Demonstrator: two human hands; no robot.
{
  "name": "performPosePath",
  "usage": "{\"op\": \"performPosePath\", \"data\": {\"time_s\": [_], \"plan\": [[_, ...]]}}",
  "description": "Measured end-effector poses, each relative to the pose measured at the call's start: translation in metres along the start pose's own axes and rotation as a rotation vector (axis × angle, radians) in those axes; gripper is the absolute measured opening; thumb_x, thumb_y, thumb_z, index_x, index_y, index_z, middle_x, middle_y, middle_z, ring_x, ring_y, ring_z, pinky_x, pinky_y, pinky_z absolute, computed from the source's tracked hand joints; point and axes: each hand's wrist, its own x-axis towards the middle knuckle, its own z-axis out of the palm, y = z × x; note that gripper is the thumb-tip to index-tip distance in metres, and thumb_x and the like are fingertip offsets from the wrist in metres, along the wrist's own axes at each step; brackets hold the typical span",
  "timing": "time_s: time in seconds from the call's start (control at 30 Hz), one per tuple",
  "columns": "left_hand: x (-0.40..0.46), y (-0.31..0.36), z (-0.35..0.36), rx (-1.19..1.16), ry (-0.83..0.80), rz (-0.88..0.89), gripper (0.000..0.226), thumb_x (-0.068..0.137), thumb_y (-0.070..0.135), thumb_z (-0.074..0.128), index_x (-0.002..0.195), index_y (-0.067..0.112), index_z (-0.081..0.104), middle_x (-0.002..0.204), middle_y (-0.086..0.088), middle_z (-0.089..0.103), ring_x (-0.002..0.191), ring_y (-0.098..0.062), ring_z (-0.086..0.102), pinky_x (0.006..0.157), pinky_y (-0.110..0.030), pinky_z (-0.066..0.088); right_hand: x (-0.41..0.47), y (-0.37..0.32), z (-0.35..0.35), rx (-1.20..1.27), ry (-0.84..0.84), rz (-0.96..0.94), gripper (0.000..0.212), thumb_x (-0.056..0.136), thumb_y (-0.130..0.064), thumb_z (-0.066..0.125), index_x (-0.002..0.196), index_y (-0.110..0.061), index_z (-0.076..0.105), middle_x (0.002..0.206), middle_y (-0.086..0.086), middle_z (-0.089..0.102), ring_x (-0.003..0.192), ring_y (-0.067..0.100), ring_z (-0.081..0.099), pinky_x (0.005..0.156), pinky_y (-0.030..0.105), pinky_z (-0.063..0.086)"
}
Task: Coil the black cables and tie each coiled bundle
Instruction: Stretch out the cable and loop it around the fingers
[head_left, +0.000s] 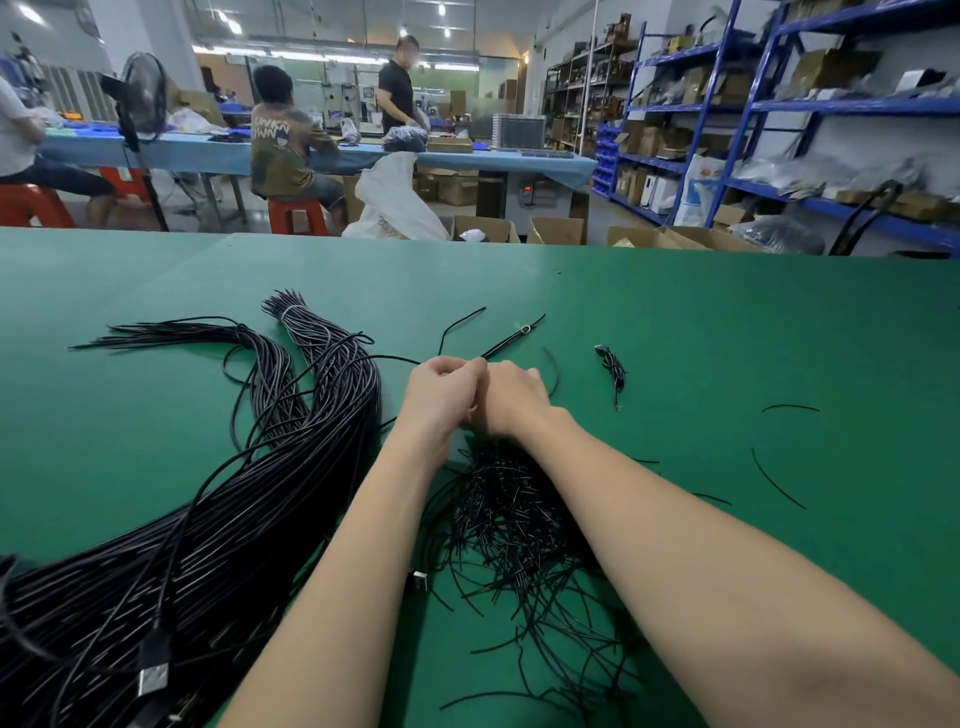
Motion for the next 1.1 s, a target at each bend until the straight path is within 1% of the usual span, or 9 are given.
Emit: {"op": "performPosePath", "data": {"time_s": [0.2,0.3,0.37,0.47,0.63,0.73,0.83,0.93,1.1], "plan": [[-0.003,0.004,-0.005,0.018,-0.027,-0.011,0.036,0.095,0.049,0.058,0.091,0.016,0.071,0.085,0.005,0.065,0.074,-0.013,0.058,0.069,-0.026,0.049,0.010,0.023,-0.042,0.621,0.458,0.306,0.014,0.103,-0.028,0.053,0.106,-0.016,0.061,0.110,0.005,0.067,0.103,0.026,0.063,0.081,0.031,0.044],[-0.005,0.009,-0.005,-0.052,-0.095,0.007,0.047,0.093,0.061,0.055,0.100,0.018,0.071,0.097,0.006,0.072,0.085,-0.012,0.066,0.072,-0.027,0.053,0.006,0.032,-0.081,0.709,0.664,0.203,0.009,0.102,-0.024,0.056,0.102,-0.015,0.060,0.095,-0.005,0.063,0.098,0.020,0.063,0.087,0.033,0.049],[-0.005,0.013,-0.005,-0.102,-0.095,0.042,0.052,0.091,0.066,0.053,0.111,0.020,0.068,0.105,0.006,0.072,0.094,-0.013,0.068,0.076,-0.028,0.055,-0.011,0.041,-0.094,0.740,0.655,0.075,0.007,0.101,-0.024,0.057,0.100,-0.017,0.060,0.091,-0.011,0.062,0.089,0.015,0.064,0.083,0.031,0.051],[-0.005,0.021,-0.007,-0.282,-0.040,0.066,0.048,0.099,0.061,0.041,0.109,0.022,0.067,0.106,0.006,0.071,0.093,-0.012,0.067,0.072,-0.026,0.053,-0.052,0.068,-0.089,0.663,0.573,0.013,0.005,0.095,-0.024,0.065,0.090,-0.025,0.063,0.083,-0.016,0.063,0.075,-0.008,0.056,0.071,0.011,0.043],[-0.011,0.021,0.006,-0.235,-0.098,0.096,0.047,0.109,0.036,0.027,0.102,0.022,0.071,0.101,0.008,0.074,0.088,-0.011,0.063,0.075,-0.025,0.052,-0.090,0.092,-0.067,0.451,0.235,0.160,0.004,0.094,-0.035,0.066,0.092,-0.032,0.066,0.087,-0.020,0.067,0.084,0.005,0.063,0.082,0.028,0.053],[-0.017,0.015,0.021,-0.063,-0.239,0.106,0.045,0.110,0.034,0.026,0.114,0.023,0.069,0.117,0.000,0.071,0.096,-0.015,0.061,0.079,-0.028,0.050,-0.085,0.068,-0.059,0.642,0.236,0.056,0.006,0.094,-0.039,0.069,0.097,-0.034,0.069,0.088,-0.021,0.071,0.081,-0.006,0.066,0.075,0.013,0.048],[-0.020,0.012,0.024,-0.036,-0.316,0.072,0.042,0.109,0.037,0.029,0.120,0.023,0.067,0.118,-0.001,0.071,0.095,-0.016,0.062,0.078,-0.026,0.052,-0.078,0.044,-0.049,0.798,0.240,0.056,0.018,0.096,-0.035,0.067,0.081,-0.028,0.073,0.065,-0.015,0.070,0.051,-0.002,0.059,0.063,0.020,0.049],[-0.017,0.013,0.016,-0.162,-0.287,-0.032,0.043,0.108,0.041,0.031,0.110,0.017,0.067,0.114,-0.001,0.070,0.098,-0.018,0.063,0.082,-0.030,0.051,-0.075,0.048,-0.043,0.900,0.429,0.188,0.024,0.096,-0.032,0.066,0.074,-0.028,0.075,0.057,-0.016,0.060,0.050,0.000,0.045,0.056,0.018,0.037],[-0.005,0.017,0.004,-0.485,-0.094,-0.063,0.048,0.110,0.038,0.028,0.107,0.011,0.067,0.105,-0.004,0.071,0.094,-0.019,0.067,0.079,-0.028,0.055,-0.086,0.081,-0.042,1.110,0.561,0.530,0.018,0.090,-0.034,0.071,0.075,-0.028,0.079,0.057,-0.022,0.062,0.059,0.005,0.047,0.072,0.029,0.044]]}}
